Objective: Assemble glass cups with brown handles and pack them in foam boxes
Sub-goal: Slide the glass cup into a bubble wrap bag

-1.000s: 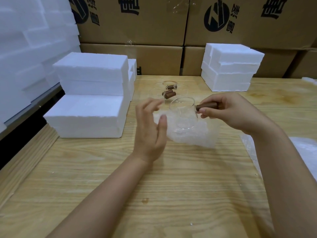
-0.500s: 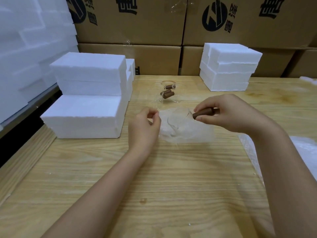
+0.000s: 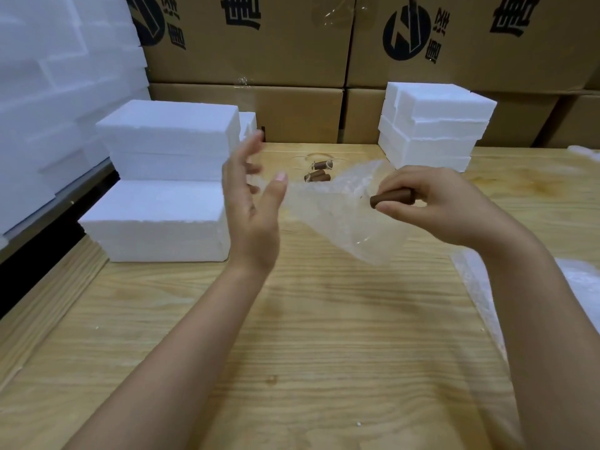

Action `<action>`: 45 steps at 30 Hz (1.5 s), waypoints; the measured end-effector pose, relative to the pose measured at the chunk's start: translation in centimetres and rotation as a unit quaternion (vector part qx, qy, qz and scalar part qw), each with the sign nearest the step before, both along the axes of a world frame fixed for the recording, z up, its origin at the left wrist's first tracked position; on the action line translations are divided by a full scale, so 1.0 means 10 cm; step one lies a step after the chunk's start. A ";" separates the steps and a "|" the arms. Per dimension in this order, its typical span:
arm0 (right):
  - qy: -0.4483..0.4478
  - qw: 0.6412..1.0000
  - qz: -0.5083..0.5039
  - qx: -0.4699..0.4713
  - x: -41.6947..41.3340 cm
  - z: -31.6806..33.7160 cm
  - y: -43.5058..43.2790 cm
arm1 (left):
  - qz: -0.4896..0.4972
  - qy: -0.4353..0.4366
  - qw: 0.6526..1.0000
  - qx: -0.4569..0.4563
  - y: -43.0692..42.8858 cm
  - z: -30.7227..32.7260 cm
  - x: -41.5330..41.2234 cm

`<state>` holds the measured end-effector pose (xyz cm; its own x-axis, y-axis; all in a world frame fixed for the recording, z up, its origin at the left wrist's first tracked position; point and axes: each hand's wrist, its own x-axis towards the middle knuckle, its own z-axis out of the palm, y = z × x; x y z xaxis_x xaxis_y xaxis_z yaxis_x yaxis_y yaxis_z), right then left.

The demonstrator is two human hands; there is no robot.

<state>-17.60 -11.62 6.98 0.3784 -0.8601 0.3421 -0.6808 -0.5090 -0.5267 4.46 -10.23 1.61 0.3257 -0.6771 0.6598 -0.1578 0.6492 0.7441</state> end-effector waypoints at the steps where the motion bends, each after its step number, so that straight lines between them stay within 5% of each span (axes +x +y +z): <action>1: -0.041 0.998 0.024 0.036 -0.05 0.00 0.00 | -0.030 0.009 0.999 0.039 -0.05 -0.02 0.08; 8: -0.150 0.980 0.070 0.114 -0.12 -0.11 -0.06 | -0.252 0.004 0.944 0.214 -0.14 -0.32 0.21; 15: -0.280 0.951 0.011 0.131 0.04 -0.26 -0.13 | -0.432 0.200 0.837 0.272 -0.12 -0.40 0.11; 24: -0.383 0.897 0.027 0.221 0.29 -0.40 -0.18 | -0.346 0.231 0.881 0.226 -0.14 -0.39 0.04; 32: -0.307 0.930 0.023 0.200 0.40 -0.45 -0.18 | -0.337 0.311 0.856 0.242 -0.04 -0.26 -0.11; 37: -0.242 0.954 -0.017 0.176 0.47 -0.46 -0.18 | -0.318 0.292 0.870 0.240 0.00 -0.25 -0.19; 45: -0.202 0.954 0.059 0.212 0.64 -0.44 -0.07 | -0.323 0.322 0.857 0.240 0.01 -0.28 -0.25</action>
